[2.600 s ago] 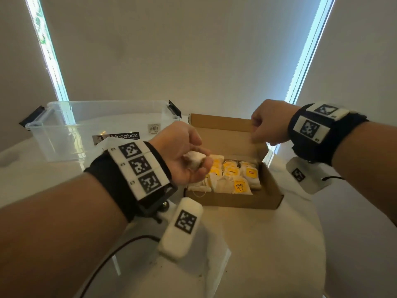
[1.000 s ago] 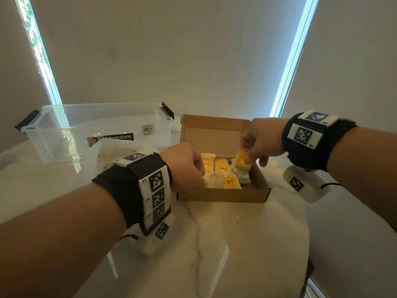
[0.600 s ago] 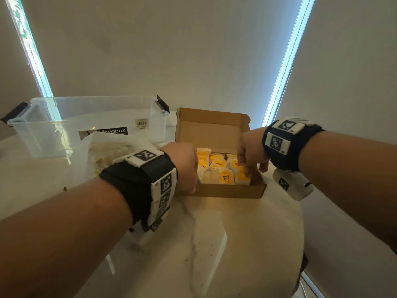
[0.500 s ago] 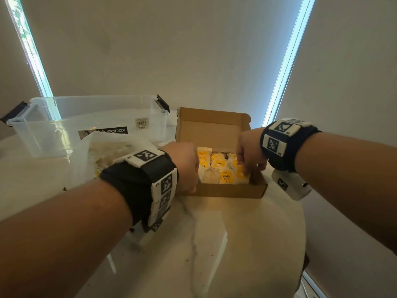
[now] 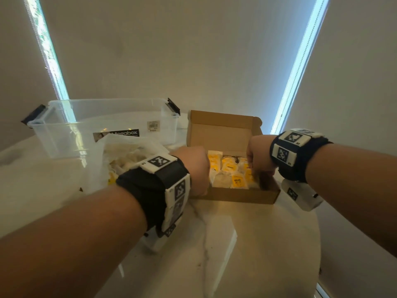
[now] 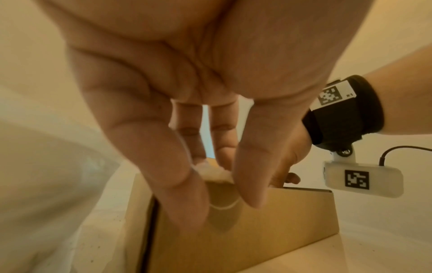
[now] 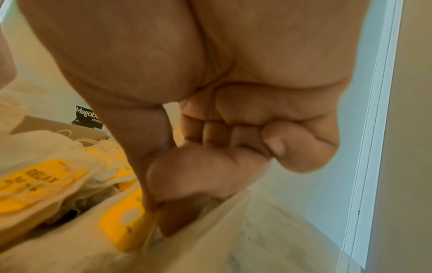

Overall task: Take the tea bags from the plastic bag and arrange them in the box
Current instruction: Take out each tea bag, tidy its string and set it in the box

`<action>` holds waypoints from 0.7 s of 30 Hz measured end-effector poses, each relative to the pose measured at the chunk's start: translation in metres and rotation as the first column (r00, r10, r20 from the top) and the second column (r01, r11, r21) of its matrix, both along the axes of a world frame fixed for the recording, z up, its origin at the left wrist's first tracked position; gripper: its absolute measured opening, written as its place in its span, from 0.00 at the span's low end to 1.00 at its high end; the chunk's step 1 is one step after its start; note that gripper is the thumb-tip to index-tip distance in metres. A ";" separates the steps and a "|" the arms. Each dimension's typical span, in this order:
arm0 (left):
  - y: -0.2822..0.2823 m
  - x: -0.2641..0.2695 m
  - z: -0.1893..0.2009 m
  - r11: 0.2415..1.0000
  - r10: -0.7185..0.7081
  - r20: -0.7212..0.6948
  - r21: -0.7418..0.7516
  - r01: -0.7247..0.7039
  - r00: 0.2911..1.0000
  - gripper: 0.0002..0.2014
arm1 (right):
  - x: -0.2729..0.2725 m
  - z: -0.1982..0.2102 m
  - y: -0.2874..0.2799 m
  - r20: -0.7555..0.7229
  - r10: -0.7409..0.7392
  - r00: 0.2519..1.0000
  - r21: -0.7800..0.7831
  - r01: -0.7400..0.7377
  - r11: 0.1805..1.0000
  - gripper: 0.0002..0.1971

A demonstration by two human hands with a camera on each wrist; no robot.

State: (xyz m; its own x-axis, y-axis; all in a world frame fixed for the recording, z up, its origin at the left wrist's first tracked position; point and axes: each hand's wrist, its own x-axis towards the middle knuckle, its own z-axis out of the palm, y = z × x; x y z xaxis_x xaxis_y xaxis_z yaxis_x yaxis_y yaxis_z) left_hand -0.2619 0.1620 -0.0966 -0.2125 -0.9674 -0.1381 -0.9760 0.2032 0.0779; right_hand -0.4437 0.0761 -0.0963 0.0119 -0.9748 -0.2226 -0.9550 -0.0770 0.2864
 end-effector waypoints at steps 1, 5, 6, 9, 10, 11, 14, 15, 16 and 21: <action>-0.002 0.002 -0.001 1.000 -0.013 -0.031 0.001 0.013 0.999 0.10 | 0.002 -0.002 -0.001 -0.061 0.009 0.998 0.046 -0.006 0.999 0.14; -0.002 0.008 -0.001 1.000 0.011 -0.202 0.028 -0.005 0.979 0.13 | 0.009 0.014 0.005 0.010 -0.076 0.997 0.073 0.075 0.994 0.12; 0.000 0.013 0.005 1.000 0.027 -0.285 0.017 -0.023 0.958 0.12 | 0.013 0.025 0.010 0.053 -0.097 0.994 0.042 0.095 0.995 0.10; 0.007 0.040 0.030 0.995 0.067 -0.512 -0.027 -0.094 0.856 0.07 | 0.027 0.060 0.016 0.086 -0.035 0.996 -0.156 0.049 0.987 0.08; 0.009 0.052 0.039 0.992 0.084 -0.550 -0.036 -0.124 0.831 0.05 | 0.037 0.071 0.019 0.106 0.011 0.994 -0.206 0.011 0.979 0.09; 0.012 0.068 0.047 0.986 0.093 -0.558 -0.060 -0.152 0.825 0.04 | 0.050 0.081 0.023 0.134 0.061 0.989 -0.236 -0.028 0.971 0.10; 0.016 0.115 0.058 0.959 0.157 -0.480 -0.136 -0.250 0.863 0.03 | 0.100 0.092 0.038 0.283 0.195 0.939 -0.218 -0.135 0.966 0.05; 0.017 0.128 0.057 0.951 0.196 -0.438 -0.132 -0.279 0.877 0.03 | 0.119 0.089 0.043 0.346 0.234 0.909 -0.197 -0.174 0.965 0.03; 0.018 0.139 0.053 0.947 0.233 -0.398 -0.113 -0.299 0.887 0.03 | 0.138 0.084 0.048 0.404 0.269 0.874 -0.172 -0.216 0.961 0.02; 0.023 0.166 0.030 0.931 0.328 -0.275 -0.067 -0.358 0.904 0.14 | 0.212 0.050 0.056 0.455 0.339 0.823 -0.075 -0.344 0.936 0.07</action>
State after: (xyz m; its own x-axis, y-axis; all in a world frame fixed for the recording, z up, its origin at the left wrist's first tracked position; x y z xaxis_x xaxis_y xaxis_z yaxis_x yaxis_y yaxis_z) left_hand -0.0960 0.1850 -0.0664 0.1223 -0.9924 -0.0091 -0.9367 -0.1185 0.3295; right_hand -0.2317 0.1325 -0.0465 0.4457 -0.8873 -0.1187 -0.8890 -0.4232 -0.1746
